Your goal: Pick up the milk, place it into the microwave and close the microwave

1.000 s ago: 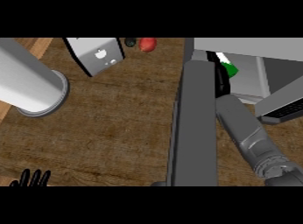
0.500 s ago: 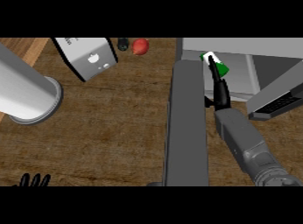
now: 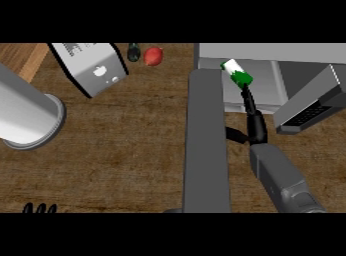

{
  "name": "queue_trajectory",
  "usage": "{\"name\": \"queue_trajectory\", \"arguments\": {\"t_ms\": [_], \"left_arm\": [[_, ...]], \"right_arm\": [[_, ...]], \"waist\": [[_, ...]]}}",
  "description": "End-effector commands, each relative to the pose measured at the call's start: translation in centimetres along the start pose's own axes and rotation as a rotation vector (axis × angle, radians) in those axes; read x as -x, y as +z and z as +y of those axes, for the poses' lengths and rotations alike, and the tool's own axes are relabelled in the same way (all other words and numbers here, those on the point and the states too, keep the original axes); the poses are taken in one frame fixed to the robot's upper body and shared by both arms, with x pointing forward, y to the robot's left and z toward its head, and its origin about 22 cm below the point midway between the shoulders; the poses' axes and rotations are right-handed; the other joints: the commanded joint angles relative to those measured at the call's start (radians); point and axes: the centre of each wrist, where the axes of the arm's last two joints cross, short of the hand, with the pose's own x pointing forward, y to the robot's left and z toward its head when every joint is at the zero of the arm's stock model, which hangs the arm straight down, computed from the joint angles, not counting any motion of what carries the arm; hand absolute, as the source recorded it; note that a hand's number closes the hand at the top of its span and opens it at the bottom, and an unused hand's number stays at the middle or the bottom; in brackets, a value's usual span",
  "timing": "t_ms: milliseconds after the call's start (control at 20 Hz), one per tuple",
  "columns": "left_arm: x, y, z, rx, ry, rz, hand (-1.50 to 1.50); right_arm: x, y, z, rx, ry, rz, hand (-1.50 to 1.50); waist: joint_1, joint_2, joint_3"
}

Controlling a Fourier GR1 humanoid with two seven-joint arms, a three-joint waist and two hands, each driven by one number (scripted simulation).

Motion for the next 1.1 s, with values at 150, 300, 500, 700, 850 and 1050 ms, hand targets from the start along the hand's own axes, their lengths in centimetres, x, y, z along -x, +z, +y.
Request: {"name": "queue_trajectory", "arguments": {"t_ms": [150,300,500,700,850,1050], "left_arm": [[0.5,0.3,1.4,0.008,-0.023,0.045,-1.5],[0.1,0.3,-0.1,0.072,-0.029,0.072,-1.5],[0.8,0.4,-1.0,0.069,-0.031,0.092,-1.5],[1.9,-1.4,-3.2,0.11,-0.002,0.114,-1.5],[2.4,-1.9,-1.8,0.194,0.005,0.132,-1.5],[4.7,-2.5,-2.6,0.315,-0.029,0.168,-1.5]], "right_arm": [[2.4,4.0,-2.6,-0.057,-0.126,-0.041,-1.5],[2.6,4.8,-1.8,-0.116,-0.171,0.002,-1.5],[3.9,8.2,-3.3,-0.096,-0.133,-0.012,-1.5],[4.3,8.9,-8.1,-0.037,-0.117,-0.018,-1.5],[4.4,9.9,-9.5,-0.025,-0.109,-0.01,-1.5],[4.8,12.4,-12.5,-0.026,-0.094,-0.012,1.5]], "waist": [[-0.029,-0.011,-0.002],[-0.043,-0.02,-0.003],[-0.053,-0.023,-0.004],[-0.06,-0.021,-0.003],[-0.064,-0.023,-0.004],[-0.066,-0.022,-0.004]]}}
